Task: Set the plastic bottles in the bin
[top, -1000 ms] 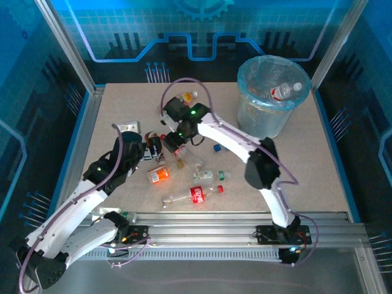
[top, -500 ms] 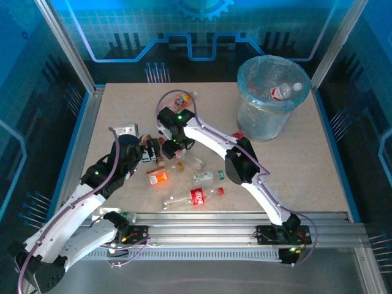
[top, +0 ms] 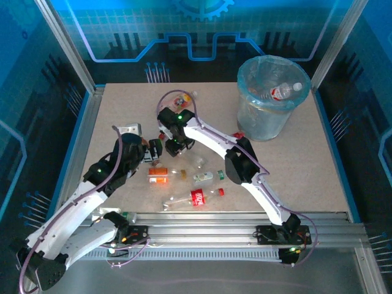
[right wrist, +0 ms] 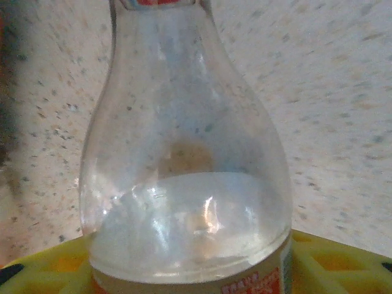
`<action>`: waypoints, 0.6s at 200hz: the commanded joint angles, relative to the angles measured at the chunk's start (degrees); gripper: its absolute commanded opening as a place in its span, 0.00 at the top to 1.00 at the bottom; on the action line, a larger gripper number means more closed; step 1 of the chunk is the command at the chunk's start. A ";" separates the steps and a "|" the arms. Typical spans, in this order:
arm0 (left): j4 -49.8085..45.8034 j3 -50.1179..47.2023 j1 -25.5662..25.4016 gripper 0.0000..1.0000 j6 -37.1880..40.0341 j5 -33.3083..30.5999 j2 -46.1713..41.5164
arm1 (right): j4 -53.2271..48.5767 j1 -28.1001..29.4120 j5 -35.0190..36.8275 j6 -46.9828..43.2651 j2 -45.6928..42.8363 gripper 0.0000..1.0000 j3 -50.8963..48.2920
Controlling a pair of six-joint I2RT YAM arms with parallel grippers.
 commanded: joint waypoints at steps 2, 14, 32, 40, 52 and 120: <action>2.23 5.14 0.55 0.11 3.92 1.87 2.35 | 2.23 -1.83 2.41 -1.58 -13.03 0.45 1.66; 2.56 7.86 0.50 0.11 5.51 2.44 3.80 | 3.47 -2.83 2.53 -2.19 -16.97 0.46 2.03; 4.73 12.43 0.52 0.12 7.29 3.61 5.91 | 6.34 -4.65 3.51 -3.58 -22.49 0.48 2.79; 6.39 14.91 0.50 0.14 8.05 4.67 6.97 | 8.22 -5.72 4.66 -4.22 -24.92 0.49 3.53; 9.17 19.58 0.04 0.15 9.07 6.77 9.57 | 11.70 -7.98 6.33 -4.96 -28.07 0.51 4.46; 10.90 53.81 -12.25 0.15 16.53 16.42 37.80 | 29.65 -28.53 3.68 -3.41 -35.53 0.53 1.55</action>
